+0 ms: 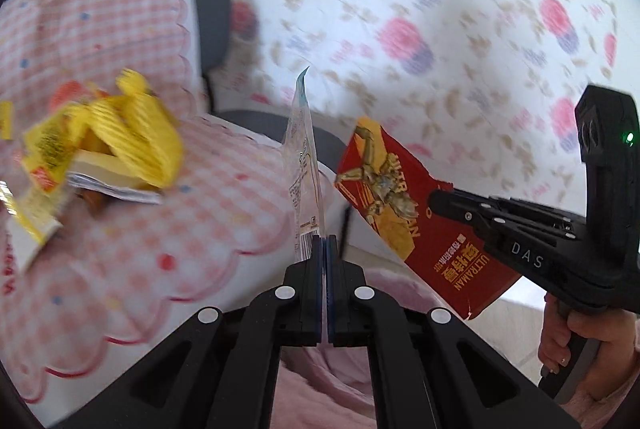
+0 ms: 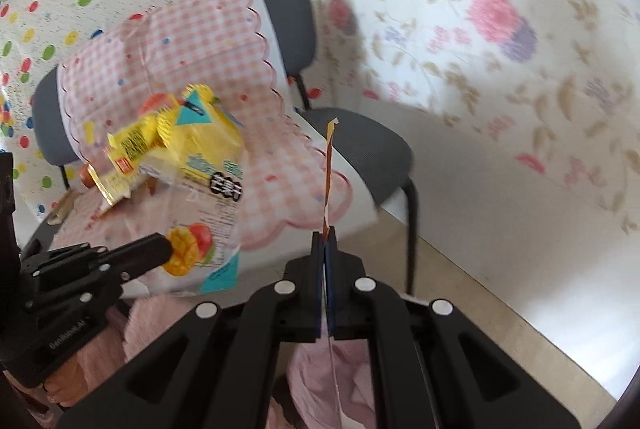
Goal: Collect trash
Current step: 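Carry wrapper and red box over the bin and open both tools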
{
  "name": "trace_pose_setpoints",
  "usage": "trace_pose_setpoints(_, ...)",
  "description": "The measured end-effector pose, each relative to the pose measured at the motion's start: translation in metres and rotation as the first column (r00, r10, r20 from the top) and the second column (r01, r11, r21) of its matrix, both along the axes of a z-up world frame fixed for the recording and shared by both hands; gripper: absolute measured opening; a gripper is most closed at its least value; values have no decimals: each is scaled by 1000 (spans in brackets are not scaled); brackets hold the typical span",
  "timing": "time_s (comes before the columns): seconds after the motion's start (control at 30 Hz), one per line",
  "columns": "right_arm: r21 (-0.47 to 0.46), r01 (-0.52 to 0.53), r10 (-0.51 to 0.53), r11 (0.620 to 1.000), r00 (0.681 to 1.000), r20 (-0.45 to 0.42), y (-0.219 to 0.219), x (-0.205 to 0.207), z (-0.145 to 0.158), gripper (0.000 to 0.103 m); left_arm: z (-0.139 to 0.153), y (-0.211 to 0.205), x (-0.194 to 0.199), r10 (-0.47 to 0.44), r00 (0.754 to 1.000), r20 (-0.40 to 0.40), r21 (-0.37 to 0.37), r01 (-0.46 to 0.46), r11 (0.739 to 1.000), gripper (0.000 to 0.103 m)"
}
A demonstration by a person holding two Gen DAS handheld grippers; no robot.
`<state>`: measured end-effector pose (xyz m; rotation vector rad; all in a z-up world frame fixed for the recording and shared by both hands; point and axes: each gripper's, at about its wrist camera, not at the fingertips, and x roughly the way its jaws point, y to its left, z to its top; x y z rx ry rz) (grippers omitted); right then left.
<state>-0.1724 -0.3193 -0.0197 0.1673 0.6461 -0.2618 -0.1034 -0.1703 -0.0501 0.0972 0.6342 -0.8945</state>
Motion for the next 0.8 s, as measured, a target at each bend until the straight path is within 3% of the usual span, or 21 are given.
trace_pose_setpoints(0.33,43,131,-126,990,987,-103,-26,-48,-37,2,-29,-47,-30,-173,982,-76,81,179,980,2)
trace_pose_setpoints(0.57,84,160,-148,984,980,-130,-44,-47,-53,2,-45,-71,-21,-185,974,-128,122,201,972,2)
trace_pose_setpoints(0.7,108,157,-141,982,980,-139,-49,-42,-59,2,-54,-79,-11,-166,972,-168,139,190,972,8)
trace_pose_setpoints(0.77,115,163,-146,980,979,-146,-53,-39,-62,3,-58,-81,-6,-150,973,-175,148,177,973,15)
trace_pose_setpoints(0.8,121,163,-145,979,978,-150,-55,-38,-64,3,-59,-81,-3,-141,973,-182,146,169,975,24)
